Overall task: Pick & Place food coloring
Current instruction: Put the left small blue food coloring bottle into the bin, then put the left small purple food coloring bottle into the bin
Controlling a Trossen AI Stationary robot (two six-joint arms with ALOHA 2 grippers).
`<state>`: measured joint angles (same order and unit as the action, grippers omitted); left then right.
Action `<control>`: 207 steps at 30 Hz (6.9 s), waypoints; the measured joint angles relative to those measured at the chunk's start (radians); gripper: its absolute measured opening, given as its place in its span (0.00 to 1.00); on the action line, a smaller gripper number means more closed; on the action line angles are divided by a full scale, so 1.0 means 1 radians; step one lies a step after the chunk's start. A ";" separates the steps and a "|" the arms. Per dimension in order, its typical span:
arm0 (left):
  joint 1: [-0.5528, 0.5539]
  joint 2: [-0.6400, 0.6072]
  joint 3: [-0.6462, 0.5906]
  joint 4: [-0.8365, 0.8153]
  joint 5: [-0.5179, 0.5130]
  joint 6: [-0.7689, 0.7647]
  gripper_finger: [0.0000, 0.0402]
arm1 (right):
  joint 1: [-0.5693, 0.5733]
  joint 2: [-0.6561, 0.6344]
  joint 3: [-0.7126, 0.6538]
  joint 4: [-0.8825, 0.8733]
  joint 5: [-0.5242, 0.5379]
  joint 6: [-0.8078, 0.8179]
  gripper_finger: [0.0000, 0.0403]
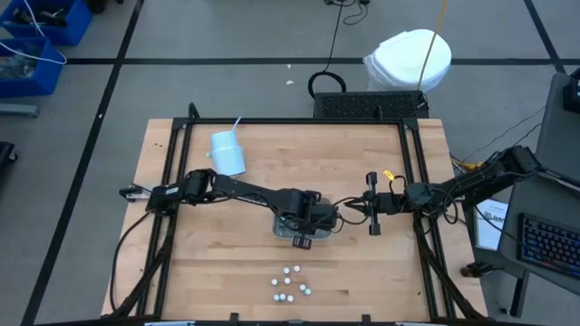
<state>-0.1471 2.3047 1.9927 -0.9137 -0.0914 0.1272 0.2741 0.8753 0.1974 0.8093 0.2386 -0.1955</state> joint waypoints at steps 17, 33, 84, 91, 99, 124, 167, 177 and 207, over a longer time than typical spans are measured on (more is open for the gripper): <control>0.000 0.000 -0.011 0.021 0.005 0.008 0.19 | 0.000 0.000 0.000 0.000 0.000 0.000 0.00; 0.003 0.019 -0.012 0.048 0.039 0.026 0.19 | 0.000 0.000 0.000 0.000 -0.001 0.000 0.00; -0.190 -0.154 0.313 -0.477 -0.035 -0.196 0.58 | 0.000 0.000 0.000 -0.020 -0.001 0.000 0.00; -0.354 -0.206 0.303 -0.536 -0.069 -0.319 0.51 | 0.000 0.000 0.000 -0.019 -0.002 -0.001 0.00; -0.471 -0.197 0.209 -0.260 -0.130 -0.332 0.43 | 0.000 0.000 0.000 -0.021 -0.001 0.007 0.00; -0.384 -0.195 -0.381 0.134 0.076 -0.398 0.60 | 0.000 0.000 0.000 -0.029 0.000 0.026 0.00; -0.404 -0.196 -0.396 0.213 0.118 -0.463 0.60 | 0.000 0.000 0.000 -0.029 0.000 0.023 0.00; -0.404 -0.196 -0.396 0.209 0.118 -0.462 0.60 | 0.000 0.000 0.000 -0.029 0.000 0.023 0.00; -0.402 -0.214 -0.350 0.129 0.123 -0.418 0.10 | 0.000 0.000 0.000 -0.029 0.000 0.023 0.00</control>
<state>-0.5491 2.0904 1.6429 -0.7845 0.0314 -0.2908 0.2742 0.8753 0.1974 0.7801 0.2385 -0.1727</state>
